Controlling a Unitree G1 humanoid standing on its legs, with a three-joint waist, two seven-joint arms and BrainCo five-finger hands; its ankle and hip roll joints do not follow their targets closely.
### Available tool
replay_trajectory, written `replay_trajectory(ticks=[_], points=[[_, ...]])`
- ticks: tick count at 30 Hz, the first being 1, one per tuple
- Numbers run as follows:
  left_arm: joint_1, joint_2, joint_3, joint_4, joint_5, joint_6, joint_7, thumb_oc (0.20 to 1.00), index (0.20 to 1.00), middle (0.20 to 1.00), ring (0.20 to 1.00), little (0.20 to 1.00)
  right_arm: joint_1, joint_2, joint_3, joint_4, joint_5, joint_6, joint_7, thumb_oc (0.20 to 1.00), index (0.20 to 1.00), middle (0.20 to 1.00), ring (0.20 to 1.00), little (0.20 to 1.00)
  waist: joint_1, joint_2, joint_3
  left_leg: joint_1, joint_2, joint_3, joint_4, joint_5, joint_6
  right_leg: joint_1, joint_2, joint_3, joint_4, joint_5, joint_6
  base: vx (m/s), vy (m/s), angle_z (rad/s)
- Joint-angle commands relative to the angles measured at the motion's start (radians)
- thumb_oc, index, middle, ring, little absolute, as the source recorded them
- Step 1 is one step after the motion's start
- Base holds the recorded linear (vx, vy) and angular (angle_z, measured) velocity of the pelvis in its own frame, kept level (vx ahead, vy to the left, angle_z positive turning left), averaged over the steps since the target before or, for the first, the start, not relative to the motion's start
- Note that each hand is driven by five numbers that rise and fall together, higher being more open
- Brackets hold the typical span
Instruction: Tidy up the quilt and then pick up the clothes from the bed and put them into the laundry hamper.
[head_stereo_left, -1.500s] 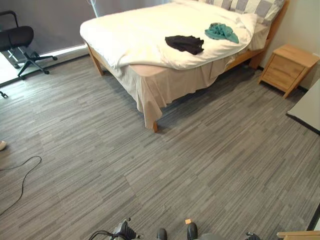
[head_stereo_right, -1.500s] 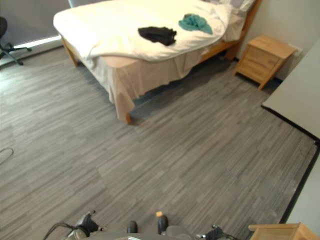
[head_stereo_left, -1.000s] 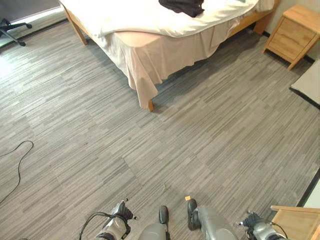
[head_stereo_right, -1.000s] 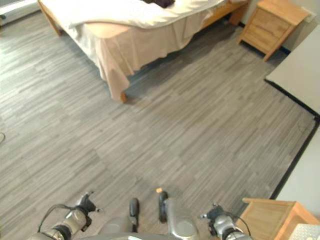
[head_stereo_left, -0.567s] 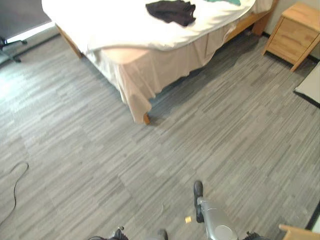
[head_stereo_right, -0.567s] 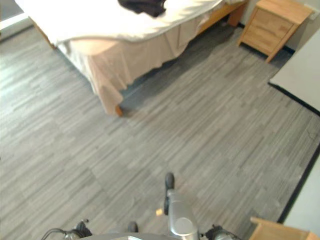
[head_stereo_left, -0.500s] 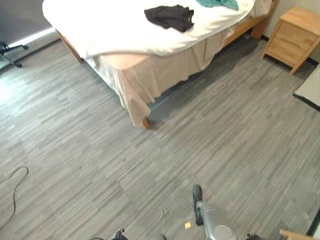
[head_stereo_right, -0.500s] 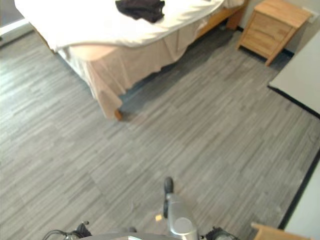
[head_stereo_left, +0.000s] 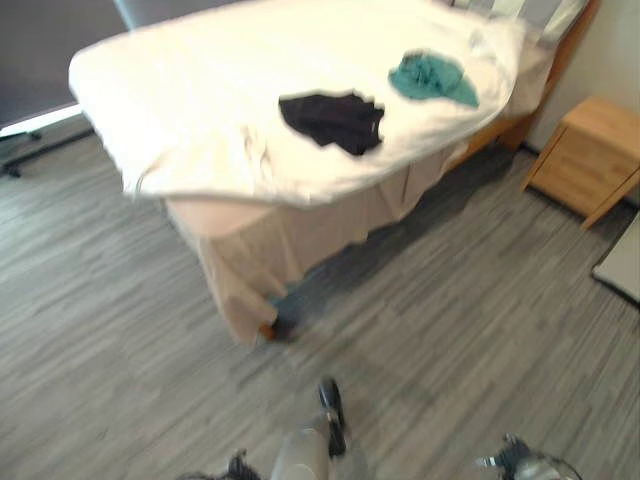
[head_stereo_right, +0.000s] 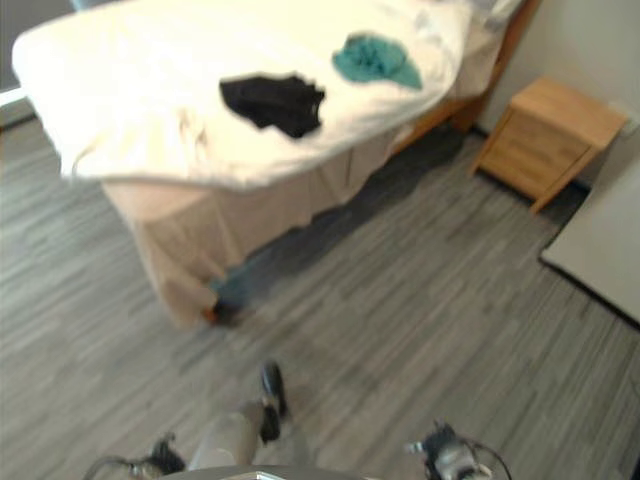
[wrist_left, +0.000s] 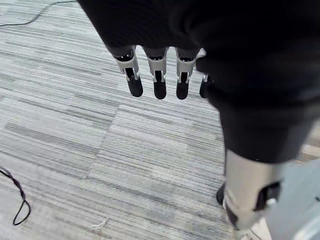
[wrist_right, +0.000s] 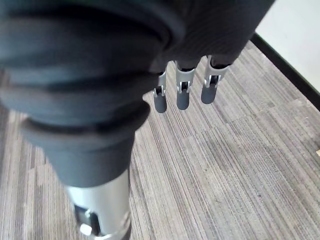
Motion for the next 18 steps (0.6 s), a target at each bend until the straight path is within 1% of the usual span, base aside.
replay_trajectory(ticks=[1,2,3,4,5,6,7,8,9,10,11,12,13,14,15,16,17,18], points=[[-0.077,0.032,-0.002,-0.050,0.016,0.010,0.026,1.000,1.000,1.000,1.000,1.000,-0.080,-0.017,-0.048,-0.066,0.008,-0.006,-0.008,1.000,1.000,1.000,1.000,1.000,-0.004,0.005,0.125,0.156,0.045,-0.041,-0.087,-0.059,-0.114,-0.349,-0.176,0.061,0.336,0.161,0.124,0.29,0.065,0.17],[-0.077,0.032,-0.001,-0.050,0.016,0.010,0.026,1.000,1.000,1.000,1.000,1.000,-0.081,-0.017,-0.048,-0.066,0.008,-0.006,-0.008,1.000,1.000,1.000,1.000,1.000,-0.003,0.007,0.123,0.154,0.047,-0.041,-0.087,-0.058,-0.115,-0.350,-0.173,0.061,0.333,0.164,0.123,0.31,0.002,0.39],[-0.083,0.037,-0.003,-0.053,0.011,0.008,0.028,1.000,1.000,1.000,1.000,1.000,-0.080,-0.013,-0.046,-0.067,0.011,-0.005,-0.008,1.000,1.000,1.000,1.000,1.000,-0.011,0.007,0.133,0.179,0.046,-0.054,-0.091,-0.067,-0.119,-0.366,-0.189,0.054,0.272,0.135,0.113,0.23,-0.099,0.75],[-0.091,0.041,-0.007,-0.056,0.008,0.003,0.028,1.000,1.000,1.000,1.000,1.000,-0.079,-0.012,-0.040,-0.067,0.009,-0.004,-0.010,1.000,1.000,1.000,1.000,1.000,-0.018,0.013,0.139,0.203,0.047,-0.076,-0.096,-0.082,-0.131,-0.370,-0.198,0.048,0.167,0.092,0.097,0.46,-0.232,1.26],[-0.100,0.045,-0.016,-0.062,0.010,-0.003,0.033,1.000,1.000,1.000,1.000,1.000,-0.076,-0.015,-0.037,-0.063,0.007,-0.004,-0.011,1.000,1.000,1.000,1.000,1.000,-0.037,0.010,0.143,0.231,0.034,-0.111,-0.098,-0.108,-0.142,-0.372,-0.201,0.091,-0.029,0.110,0.092,0.36,-0.200,1.34],[-0.101,0.045,-0.016,-0.062,0.010,-0.003,0.033,1.000,1.000,1.000,1.000,1.000,-0.076,-0.015,-0.037,-0.063,0.007,-0.004,-0.011,1.000,1.000,1.000,1.000,1.000,-0.037,0.011,0.143,0.229,0.036,-0.112,-0.098,-0.107,-0.143,-0.370,-0.199,0.090,-0.035,0.114,0.092,0.34,-0.224,1.31],[-0.111,0.047,-0.022,-0.066,0.009,-0.008,0.032,1.000,1.000,1.000,1.000,1.000,-0.079,-0.016,-0.037,-0.059,0.008,-0.002,-0.009,1.000,1.000,1.000,1.000,1.000,-0.048,0.007,0.145,0.241,0.031,-0.131,-0.103,-0.119,-0.150,-0.380,-0.198,0.134,-0.141,0.143,0.101,0.23,-0.196,0.87],[-0.119,0.054,-0.022,-0.067,0.009,-0.010,0.033,1.000,1.000,1.000,1.000,1.000,-0.080,-0.020,-0.034,-0.049,0.002,0.005,-0.005,1.000,1.000,1.000,1.000,1.000,-0.057,0.005,0.149,0.261,0.035,-0.143,-0.111,-0.132,-0.162,-0.401,-0.204,0.185,-0.204,0.183,0.121,0.29,-0.268,0.99],[-0.123,0.060,-0.028,-0.063,0.020,-0.008,0.032,1.000,1.000,1.000,1.000,1.000,-0.071,-0.016,-0.035,-0.042,0.000,0.009,0.000,1.000,1.000,1.000,1.000,1.000,-0.057,-0.003,0.139,0.263,0.030,-0.154,-0.109,-0.144,-0.164,-0.394,-0.217,0.193,-0.250,0.196,0.123,0.36,-0.367,0.93],[-0.123,0.057,-0.026,-0.078,0.021,-0.019,0.052,1.000,1.000,1.000,1.000,1.000,-0.073,-0.016,-0.027,-0.030,-0.012,0.011,0.001,1.000,1.000,1.000,1.000,1.000,-0.048,-0.007,0.138,0.268,0.035,-0.162,-0.083,-0.159,-0.173,-0.386,-0.219,0.179,-0.246,0.215,0.120,0.24,-0.262,0.98],[-0.123,0.057,-0.026,-0.078,0.021,-0.019,0.052,1.000,1.000,1.000,1.000,1.000,-0.073,-0.016,-0.027,-0.029,-0.012,0.011,0.001,1.000,1.000,1.000,1.000,1.000,-0.050,-0.007,0.138,0.267,0.036,-0.164,-0.082,-0.159,-0.173,-0.385,-0.219,0.177,-0.246,0.215,0.120,0.36,-0.355,0.86],[-0.111,0.055,-0.005,-0.100,-0.021,-0.031,0.082,1.000,1.000,1.000,1.000,1.000,-0.057,-0.014,-0.023,-0.024,-0.020,0.004,-0.007,1.000,1.000,1.000,1.000,1.000,-0.051,0.001,0.126,0.268,0.055,-0.185,-0.063,-0.161,-0.188,-0.371,-0.213,0.151,-0.243,0.217,0.102,0.25,-0.252,0.83],[-0.105,0.055,0.009,-0.109,-0.044,-0.035,0.089,1.000,1.000,1.000,1.000,1.000,-0.052,-0.018,-0.026,-0.022,-0.021,0.002,-0.010,1.000,1.000,1.000,1.000,1.000,-0.052,0.005,0.125,0.260,0.059,-0.193,-0.052,-0.161,-0.196,-0.362,-0.214,0.128,-0.249,0.212,0.098,0.31,-0.333,1.24],[-0.102,0.054,0.025,-0.126,-0.078,-0.039,0.099,1.000,1.000,1.000,1.000,1.000,-0.042,-0.025,-0.033,-0.020,-0.021,-0.001,-0.020,1.000,1.000,1.000,1.000,1.000,-0.057,0.011,0.126,0.242,0.068,-0.193,-0.024,-0.163,-0.207,-0.338,-0.219,0.088,-0.253,0.200,0.090,0.13,-0.230,1.13],[-0.106,0.059,0.045,-0.152,-0.116,-0.046,0.119,1.000,1.000,1.000,1.000,1.000,-0.040,-0.036,-0.042,-0.021,-0.021,0.000,-0.030,1.000,1.000,1.000,1.000,1.000,-0.055,0.010,0.137,0.197,0.081,-0.177,0.022,-0.150,-0.217,-0.323,-0.231,0.050,-0.257,0.191,0.083,0.06,-0.145,1.23],[-0.106,0.059,0.045,-0.152,-0.116,-0.046,0.119,1.000,1.000,1.000,1.000,1.000,-0.040,-0.036,-0.042,-0.021,-0.021,0.000,-0.030,1.000,1.000,1.000,1.000,1.000,-0.057,0.009,0.134,0.192,0.080,-0.179,0.022,-0.148,-0.217,-0.326,-0.232,0.049,-0.258,0.192,0.083,-0.02,-0.118,1.34],[-0.111,0.083,0.109,-0.208,-0.212,-0.069,0.157,1.000,1.000,1.000,1.000,1.000,-0.028,-0.053,-0.053,-0.032,-0.013,-0.004,-0.041,1.000,1.000,1.000,1.000,1.000,-0.053,0.021,0.145,0.139,0.104,-0.122,0.021,-0.104,-0.224,-0.314,-0.239,-0.010,-0.254,0.176,0.077,0.03,-0.057,1.36],[-0.092,0.099,0.153,-0.240,-0.254,-0.085,0.171,1.000,1.000,1.000,1.000,1.000,-0.017,-0.058,-0.057,-0.037,-0.016,-0.006,-0.042,1.000,1.000,1.000,1.000,1.000,-0.055,0.033,0.140,0.161,0.111,-0.106,-0.021,-0.096,-0.229,-0.308,-0.234,-0.025,-0.248,0.167,0.077,0.12,-0.043,1.74]])
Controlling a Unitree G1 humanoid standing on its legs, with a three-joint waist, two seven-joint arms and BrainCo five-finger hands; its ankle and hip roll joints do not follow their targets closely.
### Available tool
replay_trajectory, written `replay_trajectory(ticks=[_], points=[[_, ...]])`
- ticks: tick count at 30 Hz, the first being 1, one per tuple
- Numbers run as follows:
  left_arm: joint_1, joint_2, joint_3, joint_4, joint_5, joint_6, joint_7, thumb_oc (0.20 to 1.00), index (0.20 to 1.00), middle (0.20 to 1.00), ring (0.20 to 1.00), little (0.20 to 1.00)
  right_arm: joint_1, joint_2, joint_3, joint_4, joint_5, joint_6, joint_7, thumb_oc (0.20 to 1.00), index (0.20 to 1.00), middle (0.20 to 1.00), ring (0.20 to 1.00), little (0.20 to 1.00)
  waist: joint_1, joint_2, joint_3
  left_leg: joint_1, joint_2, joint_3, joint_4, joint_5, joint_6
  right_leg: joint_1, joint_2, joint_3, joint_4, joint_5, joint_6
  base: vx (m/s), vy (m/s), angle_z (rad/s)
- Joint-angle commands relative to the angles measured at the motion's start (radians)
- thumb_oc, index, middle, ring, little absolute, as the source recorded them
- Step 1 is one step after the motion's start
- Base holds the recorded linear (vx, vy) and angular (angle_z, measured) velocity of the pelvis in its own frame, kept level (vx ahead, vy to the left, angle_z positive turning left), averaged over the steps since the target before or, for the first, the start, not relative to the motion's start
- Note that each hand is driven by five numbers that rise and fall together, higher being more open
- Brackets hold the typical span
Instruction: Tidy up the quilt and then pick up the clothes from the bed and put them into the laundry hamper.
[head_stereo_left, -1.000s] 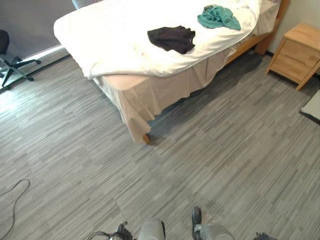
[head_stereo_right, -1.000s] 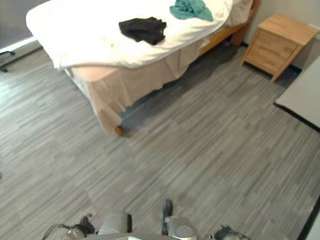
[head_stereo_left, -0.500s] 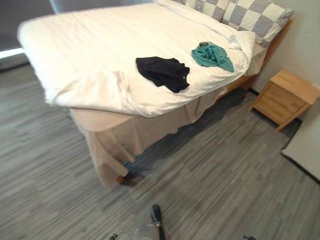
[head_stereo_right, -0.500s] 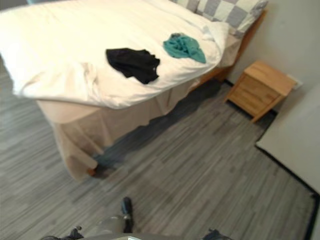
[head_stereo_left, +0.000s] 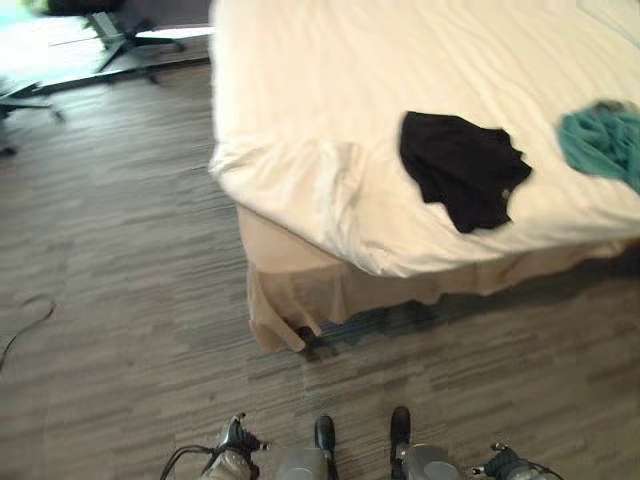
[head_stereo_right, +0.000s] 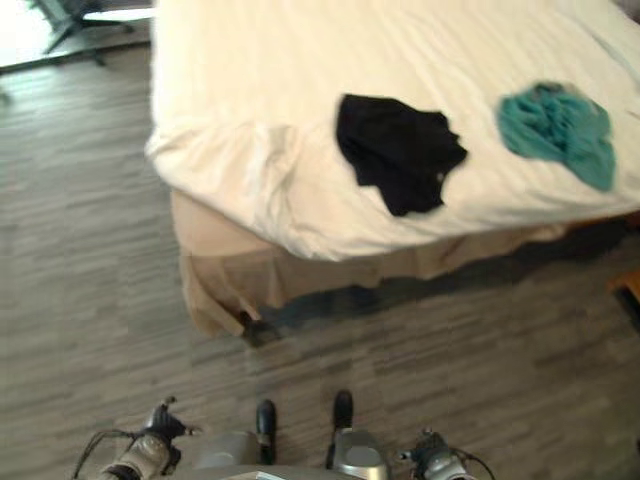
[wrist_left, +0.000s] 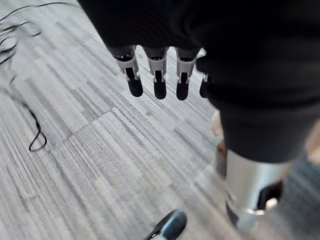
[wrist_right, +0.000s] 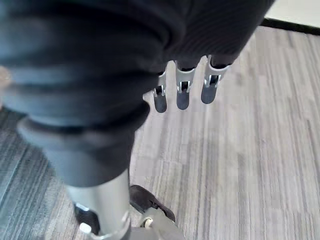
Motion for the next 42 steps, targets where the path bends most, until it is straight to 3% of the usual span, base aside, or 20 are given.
replay_trajectory(ticks=[1,4,6,8,13,17,19,21,22,24,30,33,39,40,41,42], points=[[0.037,0.129,0.183,-0.177,-0.222,-0.079,0.172,1.000,1.000,1.000,1.000,1.000,0.035,-0.040,-0.041,-0.012,-0.011,-0.018,-0.046,1.000,1.000,1.000,1.000,1.000,-0.015,0.023,0.017,0.024,0.141,0.126,-0.119,-0.039,-0.050,-0.054,-0.034,-0.028,0.046,-0.128,0.115,0.13,0.012,1.04],[0.051,0.165,0.252,-0.273,-0.259,-0.106,0.245,1.000,1.000,1.000,1.000,1.000,0.067,-0.032,-0.050,-0.038,-0.025,-0.030,-0.061,1.000,1.000,1.000,1.000,1.000,-0.020,0.025,0.008,0.035,0.151,0.142,-0.149,-0.021,-0.060,-0.056,-0.030,-0.035,0.038,-0.125,0.117,0.10,0.014,0.13],[0.072,0.234,0.337,-0.489,-0.246,-0.151,0.324,1.000,1.000,1.000,1.000,1.000,0.106,-0.022,-0.045,-0.084,-0.037,-0.051,-0.072,1.000,1.000,1.000,1.000,1.000,-0.024,0.022,0.016,0.054,0.159,0.160,-0.170,-0.021,-0.068,-0.055,-0.024,-0.028,0.024,-0.122,0.125,0.07,0.003,-0.10],[0.066,0.257,0.346,-0.549,-0.223,-0.148,0.332,1.000,1.000,1.000,1.000,1.000,0.111,-0.022,-0.044,-0.092,-0.033,-0.053,-0.070,1.000,1.000,1.000,1.000,1.000,-0.026,0.020,0.021,0.054,0.160,0.165,-0.172,-0.021,-0.070,-0.059,-0.024,-0.025,0.024,-0.120,0.127,0.02,0.002,-0.01],[-0.108,0.433,0.286,-0.763,-0.050,-0.126,0.322,1.000,1.000,1.000,1.000,1.000,0.096,-0.041,-0.022,-0.114,-0.008,-0.061,-0.045,1.000,1.000,1.000,1.000,1.000,-0.041,0.016,0.065,0.024,0.165,0.185,-0.177,-0.016,-0.074,-0.125,-0.023,0.005,0.042,-0.108,0.134,-0.04,0.011,-0.12],[-0.400,0.573,0.096,-0.681,0.088,-0.062,0.309,1.000,1.000,1.000,1.000,1.000,0.056,-0.070,0.018,-0.128,0.002,-0.070,-0.036,1.000,1.000,1.000,1.000,1.000,-0.081,0.015,0.104,-0.013,0.171,0.212,-0.176,-0.007,-0.076,-0.197,-0.023,0.032,0.060,-0.088,0.144,-0.08,0.016,-0.36],[-0.665,0.639,-0.086,-0.574,0.170,-0.006,0.301,1.000,1.000,1.000,1.000,1.000,0.032,-0.088,0.040,-0.148,0.010,-0.077,-0.047,1.000,1.000,1.000,1.000,1.000,-0.107,0.015,0.132,-0.048,0.174,0.233,-0.171,0.000,-0.075,-0.253,-0.023,0.051,0.074,-0.070,0.153,-0.08,0.007,-0.40],[-0.848,0.654,-0.232,-0.435,0.229,0.043,0.295,1.000,1.000,1.000,1.000,1.000,0.019,-0.094,0.051,-0.155,0.026,-0.082,-0.061,1.000,1.000,1.000,1.000,1.000,-0.127,0.014,0.152,-0.069,0.177,0.246,-0.163,0.003,-0.075,-0.284,-0.023,0.057,0.084,-0.062,0.159,-0.05,-0.009,-0.37],[-0.860,0.652,-0.242,-0.428,0.227,0.041,0.296,1.000,1.000,1.000,1.000,1.000,0.018,-0.091,0.047,-0.154,0.026,-0.082,-0.062,1.000,1.000,1.000,1.000,1.000,-0.122,0.012,0.153,-0.070,0.177,0.246,-0.163,0.002,-0.075,-0.285,-0.024,0.057,0.085,-0.062,0.159,-0.01,-0.008,-0.34],[-1.090,0.625,-0.440,-0.216,0.335,0.097,0.263,1.000,1.000,1.000,1.000,1.000,-0.004,-0.095,0.066,-0.143,0.060,-0.096,-0.080,1.000,1.000,1.000,1.000,1.000,-0.152,0.016,0.176,-0.097,0.178,0.258,-0.150,0.004,-0.074,-0.320,-0.025,0.070,0.086,-0.047,0.167,-0.02,-0.009,-0.23],[-1.243,0.592,-0.595,-0.024,0.395,0.091,0.199,1.000,1.000,1.000,1.000,1.000,-0.001,-0.085,0.082,-0.137,0.105,-0.124,-0.090,1.000,1.000,1.000,1.000,1.000,-0.182,0.013,0.200,-0.136,0.189,0.280,-0.115,-0.024,-0.086,-0.370,-0.019,0.097,0.082,-0.046,0.179,0.01,0.024,-0.26],[-1.203,0.558,-0.638,0.040,0.471,0.084,0.120,0.200,0.200,0.200,0.200,0.200,0.007,-0.075,0.079,-0.136,0.143,-0.132,-0.085,1.000,1.000,1.000,1.000,1.000,-0.192,0.003,0.197,-0.155,0.203,0.293,-0.087,-0.036,-0.088,-0.386,-0.013,0.105,0.082,-0.042,0.180,-0.01,-0.007,-0.13],[-1.013,0.510,-0.593,0.063,0.521,0.052,0.016,0.200,0.200,0.200,0.200,0.200,0.030,-0.087,0.060,-0.142,0.158,-0.132,-0.075,1.000,1.000,1.000,1.000,1.000,-0.191,0.009,0.154,-0.085,0.212,0.316,-0.097,-0.047,-0.095,-0.332,-0.008,0.108,0.068,-0.051,0.174,0.05,0.012,-0.13],[-0.954,0.501,-0.565,0.054,0.519,0.052,0.011,0.200,0.200,0.200,0.200,0.200,0.018,-0.101,0.054,-0.151,0.161,-0.131,-0.077,1.000,1.000,1.000,1.000,1.000,-0.190,0.013,0.144,-0.064,0.211,0.319,-0.105,-0.049,-0.096,-0.314,-0.008,0.105,0.068,-0.055,0.173,0.06,0.010,-0.30],[-0.697,0.466,-0.451,0.054,0.547,0.050,-0.040,0.200,0.200,0.200,0.200,0.200,-0.017,-0.190,0.059,-0.340,0.089,-0.126,-0.058,1.000,1.000,1.000,1.000,1.000,-0.175,0.020,0.110,-0.002,0.200,0.326,-0.127,-0.042,-0.090,-0.253,-0.008,0.097,0.059,-0.056,0.159,0.14,0.041,-0.28],[-0.691,0.465,-0.448,0.051,0.548,0.050,-0.041,0.200,0.200,0.200,0.200,0.200,-0.013,-0.193,0.059,-0.343,0.089,-0.123,-0.057,1.000,1.000,1.000,1.000,1.000,-0.177,0.027,0.107,0.011,0.199,0.315,-0.133,-0.062,-0.097,-0.239,-0.008,0.099,0.057,-0.073,0.168,0.09,0.035,-0.19]])
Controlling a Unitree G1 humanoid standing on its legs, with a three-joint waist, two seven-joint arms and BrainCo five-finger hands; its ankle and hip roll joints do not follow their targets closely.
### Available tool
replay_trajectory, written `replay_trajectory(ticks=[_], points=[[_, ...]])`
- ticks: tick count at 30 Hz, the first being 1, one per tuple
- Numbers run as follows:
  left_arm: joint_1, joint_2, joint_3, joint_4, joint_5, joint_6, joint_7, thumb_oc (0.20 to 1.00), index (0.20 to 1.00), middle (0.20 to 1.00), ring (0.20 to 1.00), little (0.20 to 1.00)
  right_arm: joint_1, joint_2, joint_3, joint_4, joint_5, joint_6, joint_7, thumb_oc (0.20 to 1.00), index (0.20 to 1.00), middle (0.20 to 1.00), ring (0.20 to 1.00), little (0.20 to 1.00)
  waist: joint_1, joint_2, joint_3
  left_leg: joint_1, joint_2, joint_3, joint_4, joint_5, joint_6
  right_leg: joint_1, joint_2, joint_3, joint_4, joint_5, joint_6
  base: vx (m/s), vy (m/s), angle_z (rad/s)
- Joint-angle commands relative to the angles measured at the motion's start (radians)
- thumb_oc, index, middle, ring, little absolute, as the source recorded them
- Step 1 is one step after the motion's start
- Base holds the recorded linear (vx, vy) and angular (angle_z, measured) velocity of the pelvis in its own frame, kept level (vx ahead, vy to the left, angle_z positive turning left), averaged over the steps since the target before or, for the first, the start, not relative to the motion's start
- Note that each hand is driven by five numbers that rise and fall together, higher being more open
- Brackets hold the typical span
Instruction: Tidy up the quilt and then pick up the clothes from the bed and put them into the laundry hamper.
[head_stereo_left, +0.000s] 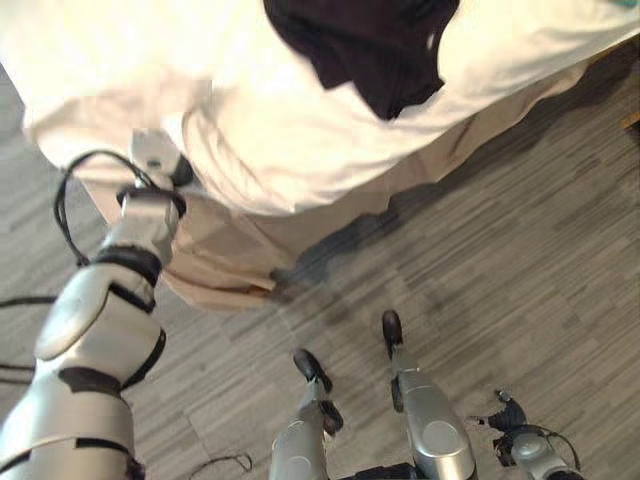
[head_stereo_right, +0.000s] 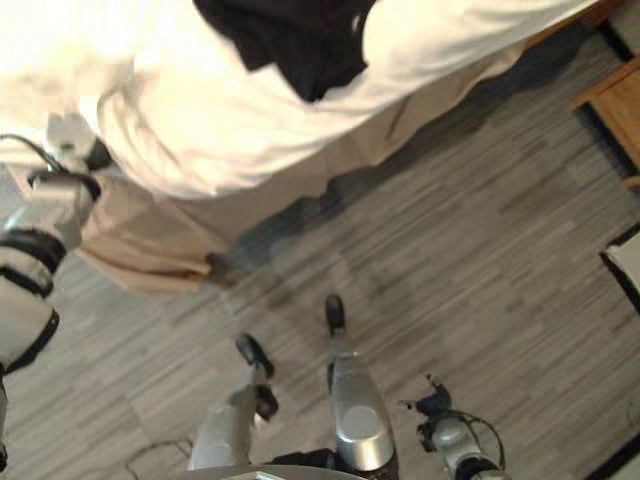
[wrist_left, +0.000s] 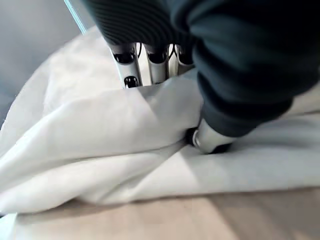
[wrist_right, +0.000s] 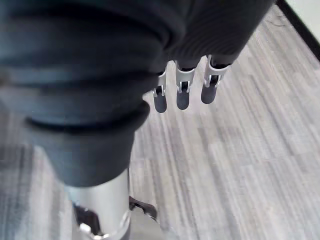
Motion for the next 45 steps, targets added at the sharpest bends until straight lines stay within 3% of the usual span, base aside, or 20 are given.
replay_trajectory(ticks=[1,2,7,9,12,13,14,16,19,21,22,25,29,30,31,36,38,39,42,45], points=[[0.260,-0.041,0.090,0.096,0.055,-0.015,-0.124,0.489,0.489,0.489,0.489,0.489,0.027,-0.105,0.006,-0.226,-0.059,-0.029,0.018,1.000,1.000,1.000,1.000,1.000,0.017,-0.053,-0.049,0.091,0.039,-0.012,0.066,-0.058,-0.050,0.013,-0.065,-0.037,0.088,-0.133,0.119,0.10,0.087,-0.03],[0.440,-0.065,0.203,0.113,0.066,-0.003,-0.143,1.000,1.000,1.000,1.000,1.000,0.039,-0.169,-0.020,-0.461,-0.101,-0.045,0.049,1.000,1.000,1.000,1.000,1.000,0.031,-0.052,-0.068,0.130,0.033,-0.006,0.054,-0.066,-0.048,0.047,-0.064,-0.036,0.078,-0.137,0.118,0.05,0.084,0.11],[0.869,-0.161,0.511,0.168,-0.055,0.013,-0.129,1.000,1.000,1.000,1.000,1.000,-0.046,-0.256,-0.042,-0.792,-0.146,-0.082,0.099,1.000,1.000,1.000,1.000,1.000,0.105,-0.046,-0.110,0.187,0.025,-0.014,0.033,-0.072,-0.039,0.113,-0.065,-0.047,0.060,-0.147,0.108,0.07,0.033,-0.04],[0.958,-0.212,0.584,0.195,-0.148,0.020,-0.116,1.000,1.000,1.000,1.000,1.000,-0.141,-0.262,-0.020,-0.878,-0.152,-0.088,0.097,1.000,1.000,1.000,1.000,1.000,0.144,-0.047,-0.114,0.182,0.023,-0.030,0.029,-0.066,-0.035,0.122,-0.070,-0.059,0.060,-0.149,0.103,0.01,-0.016,0.46],[1.026,-0.272,0.602,0.195,-0.205,0.023,-0.094,1.000,1.000,1.000,1.000,1.000,-0.365,-0.241,0.058,-0.868,-0.165,-0.076,0.061,1.000,1.000,1.000,1.000,1.000,0.202,-0.042,-0.103,0.153,0.017,-0.071,0.028,-0.056,-0.029,0.113,-0.078,-0.088,0.066,-0.150,0.099,-0.07,-0.010,0.61],[1.034,-0.301,0.580,0.184,-0.239,0.024,-0.074,1.000,1.000,1.000,1.000,1.000,-0.520,-0.216,0.123,-0.815,-0.173,-0.052,0.039,0.200,0.200,0.200,0.200,0.200,0.242,-0.039,-0.085,0.128,0.016,-0.101,0.031,-0.050,-0.027,0.104,-0.085,-0.109,0.072,-0.151,0.097,-0.11,-0.012,0.51],[1.033,-0.302,0.582,0.184,-0.239,0.024,-0.074,1.000,1.000,1.000,1.000,1.000,-0.525,-0.215,0.126,-0.812,-0.173,-0.053,0.037,0.200,0.200,0.200,0.200,0.200,0.239,-0.040,-0.085,0.124,0.015,-0.102,0.032,-0.048,-0.027,0.100,-0.085,-0.109,0.071,-0.148,0.096,-0.16,-0.035,1.06],[1.017,-0.326,0.530,0.151,-0.296,0.009,-0.034,1.000,1.000,1.000,1.000,1.000,-0.794,-0.192,0.219,-0.643,-0.138,-0.024,-0.004,0.200,0.200,0.200,0.200,0.200,0.306,-0.037,-0.038,0.066,0.014,-0.160,0.046,-0.036,-0.026,0.074,-0.098,-0.146,0.091,-0.151,0.093,-0.18,-0.044,0.96],[0.949,-0.333,0.442,0.103,-0.337,-0.024,0.005,1.000,1.000,1.000,1.000,1.000,-1.028,-0.139,0.285,-0.374,-0.069,-0.007,-0.041,0.200,0.200,0.200,0.200,0.200,0.358,-0.029,0.017,-0.014,0.015,-0.209,0.067,-0.018,-0.027,0.025,-0.115,-0.179,0.116,-0.147,0.092,-0.14,-0.034,0.35],[0.880,-0.345,0.357,0.065,-0.349,-0.039,0.027,1.000,1.000,1.000,1.000,1.000,-1.107,-0.089,0.312,-0.223,-0.046,0.004,-0.060,0.200,0.200,0.200,0.200,0.200,0.381,-0.016,0.046,-0.065,0.012,-0.239,0.082,-0.008,-0.026,-0.006,-0.126,-0.198,0.136,-0.149,0.093,-0.12,-0.007,0.42],[0.813,-0.367,0.266,0.018,-0.345,-0.055,0.045,1.000,1.000,1.000,1.000,1.000,-1.125,-0.034,0.332,-0.140,-0.046,0.013,-0.072,0.200,0.200,0.200,0.200,0.200,0.394,0.000,0.067,-0.101,0.007,-0.259,0.085,0.000,-0.028,-0.026,-0.136,-0.219,0.153,-0.154,0.096,-0.08,0.016,0.46],[0.761,-0.377,0.205,-0.043,-0.344,-0.060,0.056,1.000,1.000,1.000,1.000,1.000,-1.096,0.007,0.361,-0.126,-0.072,0.021,-0.067,0.200,0.200,0.200,0.200,0.200,0.398,0.016,0.080,-0.130,0.003,-0.276,0.079,0.012,-0.028,-0.045,-0.143,-0.240,0.168,-0.163,0.099,-0.04,0.020,0.38],[0.707,-0.400,0.168,-0.117,-0.375,-0.070,0.080,1.000,1.000,1.000,1.000,1.000,-0.987,0.096,0.376,-0.170,-0.073,0.024,-0.046,0.200,0.200,0.200,0.200,0.200,0.393,0.024,0.082,-0.136,-0.003,-0.297,0.055,0.024,-0.026,-0.051,-0.146,-0.255,0.178,-0.174,0.099,0.01,0.003,0.19],[0.686,-0.417,0.154,-0.132,-0.376,-0.071,0.084,1.000,1.000,1.000,1.000,1.000,-0.865,0.174,0.421,-0.225,-0.075,0.022,0.009,0.200,0.200,0.200,0.200,0.200,0.383,0.021,0.077,-0.121,-0.007,-0.304,0.036,0.023,-0.024,-0.037,-0.145,-0.256,0.173,-0.181,0.098,0.04,0.016,0.20],[0.681,-0.422,0.152,-0.127,-0.374,-0.070,0.085,1.000,1.000,1.000,1.000,1.000,-0.827,0.196,0.434,-0.224,-0.062,0.019,0.024,0.200,0.200,0.200,0.200,0.200,0.379,0.019,0.076,-0.116,-0.008,-0.304,0.033,0.022,-0.023,-0.033,-0.144,-0.256,0.169,-0.182,0.097,0.05,0.024,0.09],[0.660,-0.432,0.152,-0.103,-0.373,-0.067,0.082,1.000,1.000,1.000,1.000,1.000,-0.713,0.250,0.472,-0.276,0.057,-0.007,0.101,0.200,0.200,0.200,0.200,0.200,0.365,0.012,0.072,-0.093,-0.013,-0.298,0.028,0.018,-0.024,-0.016,-0.141,-0.254,0.159,-0.178,0.095,0.01,0.004,0.02],[0.660,-0.433,0.159,-0.091,-0.375,-0.065,0.080,1.000,1.000,1.000,1.000,1.000,-0.686,0.244,0.512,-0.428,0.168,-0.031,0.165,0.200,0.200,0.200,0.200,0.200,0.358,0.001,0.066,-0.078,-0.010,-0.291,0.024,0.015,-0.026,-0.007,-0.137,-0.249,0.154,-0.176,0.096,0.00,0.000,0.00],[0.668,-0.432,0.168,-0.071,-0.373,-0.062,0.073,1.000,1.000,1.000,1.000,1.000,-0.692,0.222,0.544,-0.593,0.261,-0.059,0.212,0.200,0.200,0.200,0.200,0.200,0.349,-0.013,0.054,-0.060,-0.006,-0.280,0.022,0.011,-0.028,0.003,-0.132,-0.241,0.150,-0.177,0.096,0.00,0.000,0.00],[0.682,-0.428,0.199,-0.043,-0.382,-0.060,0.062,1.000,1.000,1.000,1.000,1.000,-0.742,0.160,0.511,-0.751,0.332,-0.105,0.215,0.200,0.200,0.200,0.200,0.200,0.336,-0.027,0.038,-0.049,-0.001,-0.270,0.026,0.004,-0.029,0.009,-0.129,-0.235,0.143,-0.174,0.094,0.02,-0.013,-0.07],[0.704,-0.432,0.246,-0.044,-0.432,-0.077,0.046,1.000,1.000,1.000,1.000,1.000,-0.814,0.058,0.373,-0.891,0.372,-0.182,0.141,0.200,0.200,0.200,0.200,0.200,0.315,-0.035,0.033,-0.044,0.004,-0.246,0.056,-0.015,-0.028,0.007,-0.129,-0.217,0.141,-0.169,0.093,-0.01,-0.010,-0.28]])
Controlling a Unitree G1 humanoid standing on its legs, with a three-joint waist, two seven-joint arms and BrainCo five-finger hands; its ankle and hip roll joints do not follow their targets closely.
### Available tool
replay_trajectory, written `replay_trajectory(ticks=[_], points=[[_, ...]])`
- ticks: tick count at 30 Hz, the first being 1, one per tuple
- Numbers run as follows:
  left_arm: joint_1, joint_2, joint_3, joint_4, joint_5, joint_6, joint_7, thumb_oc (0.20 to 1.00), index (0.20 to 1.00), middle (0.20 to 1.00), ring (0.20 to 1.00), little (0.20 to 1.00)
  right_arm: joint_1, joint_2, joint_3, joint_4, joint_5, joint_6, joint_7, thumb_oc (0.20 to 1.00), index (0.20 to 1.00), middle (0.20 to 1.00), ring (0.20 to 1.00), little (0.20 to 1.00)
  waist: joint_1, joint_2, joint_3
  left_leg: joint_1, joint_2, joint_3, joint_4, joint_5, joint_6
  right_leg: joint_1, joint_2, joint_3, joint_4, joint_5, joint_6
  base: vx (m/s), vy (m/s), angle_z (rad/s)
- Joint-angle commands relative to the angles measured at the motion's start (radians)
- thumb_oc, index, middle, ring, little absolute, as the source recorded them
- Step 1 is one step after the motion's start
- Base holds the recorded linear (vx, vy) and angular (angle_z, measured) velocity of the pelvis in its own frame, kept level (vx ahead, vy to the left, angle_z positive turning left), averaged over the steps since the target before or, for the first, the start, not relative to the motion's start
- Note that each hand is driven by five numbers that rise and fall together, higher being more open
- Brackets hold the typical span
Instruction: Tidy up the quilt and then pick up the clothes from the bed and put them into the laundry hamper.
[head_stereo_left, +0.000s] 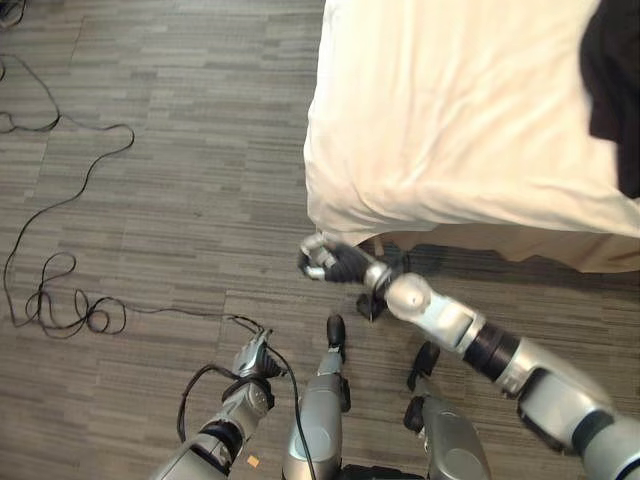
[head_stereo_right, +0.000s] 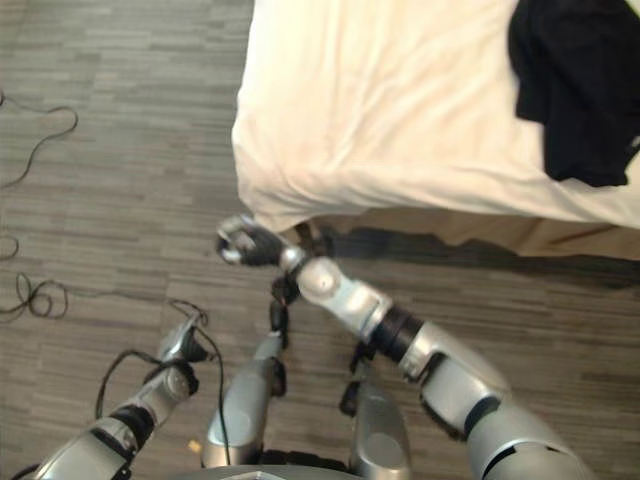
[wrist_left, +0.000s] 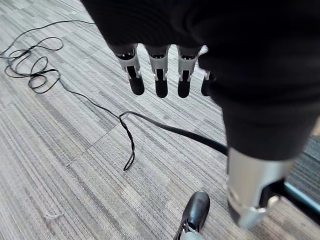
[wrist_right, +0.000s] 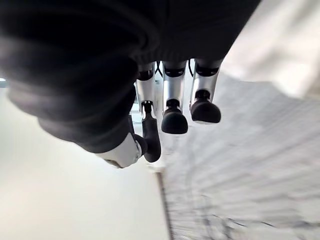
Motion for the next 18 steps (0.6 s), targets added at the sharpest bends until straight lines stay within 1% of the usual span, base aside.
replay_trajectory(ticks=[1,2,3,4,5,6,8,9,10,13,15,16,17,18], points=[[0.008,0.007,-0.026,0.032,-0.078,-0.015,-0.004,1.000,1.000,1.000,1.000,1.000,-0.092,0.005,-0.134,-0.001,0.043,-0.138,-0.098,0.200,0.200,0.200,0.200,0.200,-0.015,-0.058,-0.023,0.029,0.032,0.018,0.056,-0.098,-0.052,-0.061,-0.074,0.046,0.086,-0.098,0.064,-0.02,0.000,-0.45],[0.008,0.007,-0.026,0.032,-0.078,-0.015,-0.004,1.000,1.000,1.000,1.000,1.000,-0.092,0.005,-0.135,-0.001,0.043,-0.138,-0.098,0.200,0.200,0.200,0.200,0.200,-0.015,-0.058,-0.025,0.025,0.032,0.018,0.056,-0.095,-0.051,-0.064,-0.074,0.046,0.084,-0.094,0.064,-0.02,-0.003,-0.39],[0.012,0.002,-0.018,0.032,-0.104,-0.019,-0.015,1.000,1.000,1.000,1.000,1.000,-0.113,-0.026,-0.166,0.007,0.008,-0.141,-0.132,0.200,0.200,0.200,0.200,0.200,-0.020,-0.057,-0.023,0.020,0.032,0.023,0.063,-0.097,-0.052,-0.069,-0.073,0.050,0.085,-0.093,0.064,-0.04,-0.014,-0.28],[0.015,-0.007,-0.004,0.024,-0.160,-0.029,-0.039,1.000,1.000,1.000,1.000,1.000,-0.140,-0.058,-0.211,0.081,-0.017,-0.134,-0.179,0.200,0.200,0.200,0.200,0.200,-0.024,-0.052,-0.014,0.013,0.033,0.028,0.073,-0.099,-0.053,-0.079,-0.073,0.057,0.089,-0.092,0.063,-0.03,-0.014,-0.30],[0.015,-0.006,-0.004,0.024,-0.160,-0.029,-0.039,1.000,1.000,1.000,1.000,1.000,-0.140,-0.058,-0.211,0.082,-0.017,-0.134,-0.179,0.200,0.200,0.200,0.200,0.200,-0.024,-0.052,-0.014,0.013,0.033,0.029,0.073,-0.100,-0.053,-0.079,-0.073,0.057,0.089,-0.092,0.063,-0.04,-0.014,-0.21],[0.015,-0.011,0.005,0.013,-0.209,-0.038,-0.061,1.000,1.000,1.000,1.000,1.000,-0.159,-0.070,-0.232,0.138,-0.036,-0.123,-0.213,0.200,0.200,0.200,0.200,0.200,-0.027,-0.045,-0.006,0.003,0.034,0.031,0.076,-0.098,-0.053,-0.090,-0.073,0.061,0.090,-0.089,0.062,-0.05,-0.006,-0.17],[0.012,-0.018,0.022,-0.012,-0.300,-0.051,-0.097,1.000,1.000,1.000,1.000,1.000,-0.183,-0.084,-0.275,0.251,-0.036,-0.104,-0.249,0.200,0.200,0.200,0.200,0.200,-0.032,-0.036,0.011,-0.023,0.034,0.033,0.087,-0.095,-0.054,-0.113,-0.076,0.067,0.097,-0.085,0.061,-0.08,-0.012,-0.07],[-0.013,-0.021,0.033,-0.039,-0.365,-0.057,-0.107,1.000,1.000,1.000,1.000,1.000,-0.189,-0.101,-0.308,0.367,-0.070,-0.071,-0.293,0.200,0.200,0.200,0.200,0.200,-0.043,-0.024,0.032,-0.054,0.034,0.031,0.099,-0.091,-0.054,-0.143,-0.083,0.068,0.113,-0.086,0.060,-0.08,0.003,-0.10],[-0.023,-0.023,0.038,-0.049,-0.385,-0.061,-0.103,1.000,1.000,1.000,1.000,1.000,-0.186,-0.107,-0.323,0.418,-0.078,-0.056,-0.307,0.200,0.200,0.200,0.200,0.200,-0.048,-0.020,0.041,-0.068,0.033,0.031,0.103,-0.089,-0.054,-0.157,-0.084,0.069,0.122,-0.087,0.059,-0.08,0.013,-0.08],[-0.045,-0.037,0.058,-0.048,-0.414,-0.057,-0.082,1.000,1.000,1.000,1.000,1.000,-0.102,-0.132,-0.392,0.569,-0.081,-0.023,-0.342,0.200,0.200,0.200,0.200,0.200,-0.068,-0.016,0.045,-0.098,0.034,0.034,0.109,-0.087,-0.051,-0.197,-0.086,0.067,0.152,-0.093,0.059,-0.02,0.017,0.06],[-0.041,-0.052,0.089,-0.035,-0.442,-0.049,-0.084,1.000,1.000,1.000,1.000,1.000,0.010,-0.138,-0.448,0.616,-0.082,-0.011,-0.347,0.200,0.200,0.200,0.200,0.200,-0.080,-0.018,0.045,-0.097,0.035,0.036,0.108,-0.088,-0.047,-0.197,-0.087,0.064,0.158,-0.097,0.058,0.01,0.007,0.08],[-0.041,-0.052,0.089,-0.035,-0.442,-0.049,-0.084,1.000,1.000,1.000,1.000,1.000,0.011,-0.138,-0.449,0.615,-0.082,-0.011,-0.347,0.200,0.200,0.200,0.200,0.200,-0.079,-0.018,0.045,-0.096,0.035,0.037,0.108,-0.088,-0.047,-0.196,-0.087,0.064,0.158,-0.097,0.058,0.04,-0.002,0.04],[-0.022,-0.067,0.135,-0.016,-0.482,-0.044,-0.094,1.000,1.000,1.000,1.000,1.000,0.181,-0.109,-0.521,0.635,-0.061,-0.012,-0.337,0.200,0.200,0.200,0.200,0.200,-0.094,-0.021,0.045,-0.078,0.035,0.036,0.101,-0.091,-0.044,-0.179,-0.087,0.060,0.155,-0.101,0.059,0.00,0.000,0.00],[-0.021,-0.067,0.134,-0.016,-0.482,-0.044,-0.094,1.000,1.000,1.000,1.000,1.000,0.183,-0.109,-0.522,0.634,-0.062,-0.011,-0.337,0.200,0.200,0.200,0.200,0.200,-0.094,-0.021,0.045,-0.077,0.035,0.036,0.100,-0.091,-0.044,-0.177,-0.087,0.060,0.154,-0.101,0.059,0.05,-0.006,0.03]])
